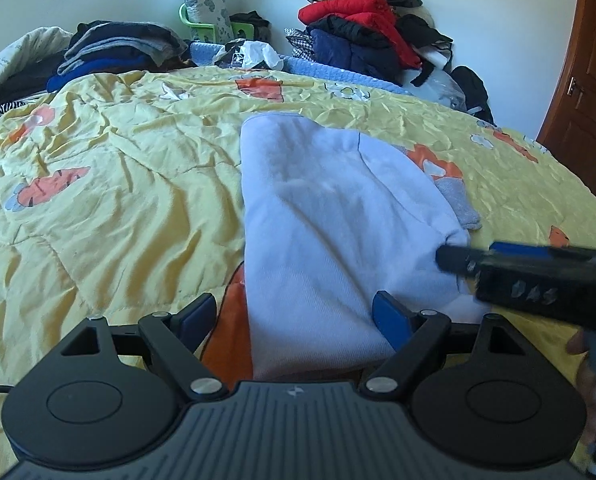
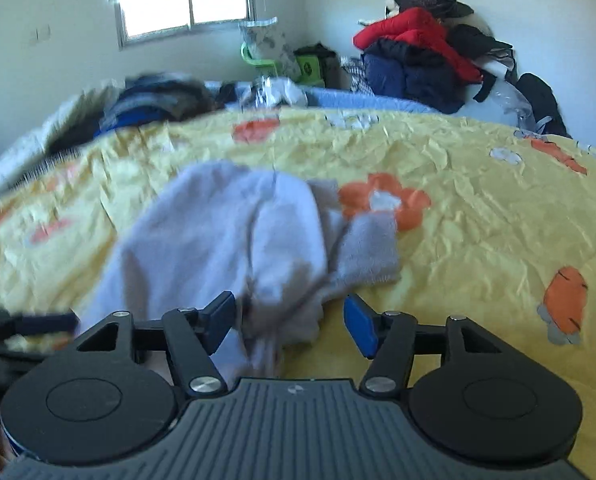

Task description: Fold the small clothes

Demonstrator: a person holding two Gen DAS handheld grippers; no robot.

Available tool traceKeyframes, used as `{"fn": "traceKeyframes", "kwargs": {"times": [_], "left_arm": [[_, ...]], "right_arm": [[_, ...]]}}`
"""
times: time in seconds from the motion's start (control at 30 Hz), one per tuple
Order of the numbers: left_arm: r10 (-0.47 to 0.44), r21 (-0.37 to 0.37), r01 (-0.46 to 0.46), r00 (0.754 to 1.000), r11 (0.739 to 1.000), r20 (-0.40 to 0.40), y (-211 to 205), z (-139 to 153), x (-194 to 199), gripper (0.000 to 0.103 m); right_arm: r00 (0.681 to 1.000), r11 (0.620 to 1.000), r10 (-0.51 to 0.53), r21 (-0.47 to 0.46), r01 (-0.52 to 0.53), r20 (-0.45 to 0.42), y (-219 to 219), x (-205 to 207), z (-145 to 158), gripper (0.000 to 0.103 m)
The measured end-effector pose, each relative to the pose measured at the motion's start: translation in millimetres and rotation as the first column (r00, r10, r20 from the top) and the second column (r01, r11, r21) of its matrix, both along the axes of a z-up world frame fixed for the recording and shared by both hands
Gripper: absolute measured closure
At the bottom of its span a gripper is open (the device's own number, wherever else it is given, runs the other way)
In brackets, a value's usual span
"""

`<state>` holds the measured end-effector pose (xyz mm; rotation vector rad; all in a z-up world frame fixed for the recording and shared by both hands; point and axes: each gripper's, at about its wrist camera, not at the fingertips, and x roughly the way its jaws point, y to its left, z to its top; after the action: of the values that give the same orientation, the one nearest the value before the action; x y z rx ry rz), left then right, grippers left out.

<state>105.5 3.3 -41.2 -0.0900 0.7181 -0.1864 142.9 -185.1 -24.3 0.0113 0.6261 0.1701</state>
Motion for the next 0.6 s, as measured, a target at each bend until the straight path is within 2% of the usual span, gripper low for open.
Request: {"fn": "traceKeyframes", "kwargs": {"times": [0.03, 0.17, 0.3, 0.43, 0.6], "left_arm": [[-0.002, 0.002, 0.002, 1.0, 1.0, 0.0, 0, 1, -2, 0.017], [-0.002, 0.007, 0.002, 1.0, 1.0, 0.008, 3, 6, -10, 0.017], [0.009, -0.007, -0.009, 1.0, 1.0, 0.002, 7, 8, -15, 0.017], [0.013, -0.014, -0.013, 1.0, 1.0, 0.002, 8, 9, -22, 0.017], [0.013, 0.006, -0.013, 1.0, 1.0, 0.009, 11, 9, -34, 0.017]], "right_arm": [[1.0, 1.0, -0.011, -0.005, 0.011, -0.005, -2, 0, -3, 0.038], [0.995, 0.988, -0.1, 0.116, 0.1, -0.008, -23, -10, -2, 0.036], [0.993, 0.987, -0.112, 0.115, 0.109, 0.024, -24, -34, 7, 0.034], [0.996, 0.989, -0.091, 0.119, 0.089, 0.018, -19, -55, 9, 0.031], [0.996, 0.991, -0.082, 0.107, 0.08, 0.016, -11, -77, 7, 0.022]]}}
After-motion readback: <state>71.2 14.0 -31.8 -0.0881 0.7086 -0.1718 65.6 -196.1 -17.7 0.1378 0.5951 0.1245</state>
